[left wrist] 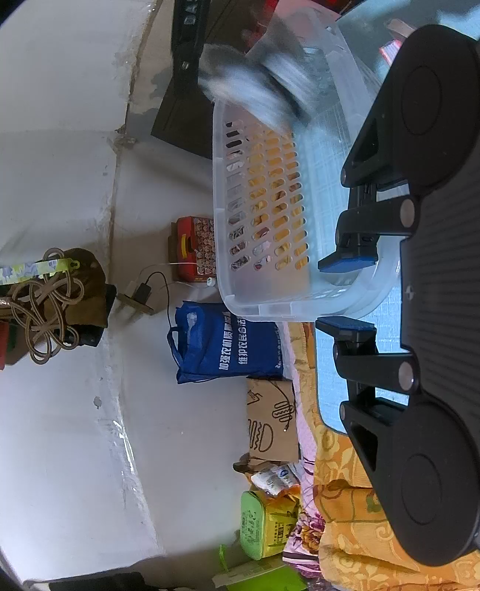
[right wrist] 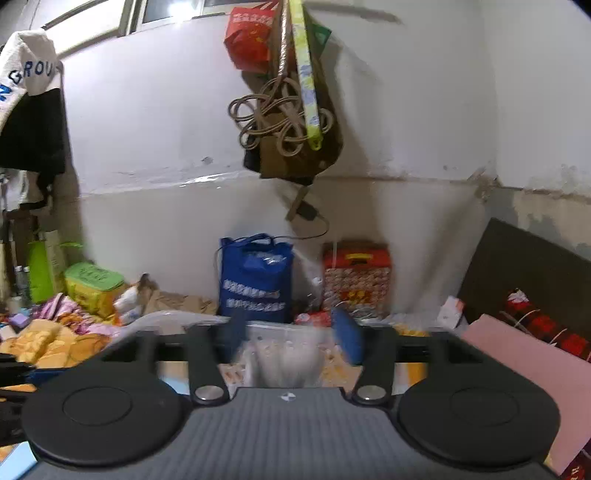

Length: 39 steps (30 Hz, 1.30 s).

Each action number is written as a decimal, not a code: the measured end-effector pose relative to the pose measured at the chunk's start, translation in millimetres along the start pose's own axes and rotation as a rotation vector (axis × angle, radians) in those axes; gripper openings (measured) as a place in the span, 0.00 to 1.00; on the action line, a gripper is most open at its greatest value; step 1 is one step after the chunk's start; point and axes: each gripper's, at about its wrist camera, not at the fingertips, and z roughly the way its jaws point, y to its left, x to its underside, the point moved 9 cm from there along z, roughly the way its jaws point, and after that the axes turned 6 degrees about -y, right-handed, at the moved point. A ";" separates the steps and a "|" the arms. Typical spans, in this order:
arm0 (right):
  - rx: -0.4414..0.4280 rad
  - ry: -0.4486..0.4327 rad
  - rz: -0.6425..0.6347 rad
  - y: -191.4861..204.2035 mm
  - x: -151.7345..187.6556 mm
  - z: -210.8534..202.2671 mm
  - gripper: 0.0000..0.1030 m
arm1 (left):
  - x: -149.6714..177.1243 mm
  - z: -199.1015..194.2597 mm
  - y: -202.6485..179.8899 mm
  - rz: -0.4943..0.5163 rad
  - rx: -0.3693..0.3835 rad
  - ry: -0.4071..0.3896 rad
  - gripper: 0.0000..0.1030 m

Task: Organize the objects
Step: 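Grasp the white plush bunny with the right gripper and drop it into the basket, then grasp the red-and-white tissue box with the right gripper and drop it into the basket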

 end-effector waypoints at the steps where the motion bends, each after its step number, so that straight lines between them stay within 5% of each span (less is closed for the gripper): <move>1: 0.030 -0.016 -0.017 -0.7 0.2 -6.3 1.00 | 0.1 0.0 0.0 0.001 0.001 0.000 0.29; 7: 0.052 -0.111 0.015 -16.9 8.4 -67.7 1.00 | -0.4 -1.1 0.0 0.000 0.009 -0.001 0.30; 13: 0.063 -0.118 0.049 -33.6 62.9 -115.1 1.00 | -0.9 -0.3 0.3 0.002 0.011 -0.002 0.30; 23: 0.045 0.040 0.098 -36.4 153.4 -107.2 1.00 | -0.3 -0.3 0.8 0.005 0.004 -0.008 0.30; 26: -0.016 0.038 0.098 -32.6 152.3 -105.9 1.00 | -0.4 -0.4 -1.0 0.013 -0.004 -0.010 0.30; 39: -0.034 0.113 0.138 -36.6 165.4 -98.2 0.90 | -0.4 0.1 -5.9 0.030 -0.016 -0.018 0.30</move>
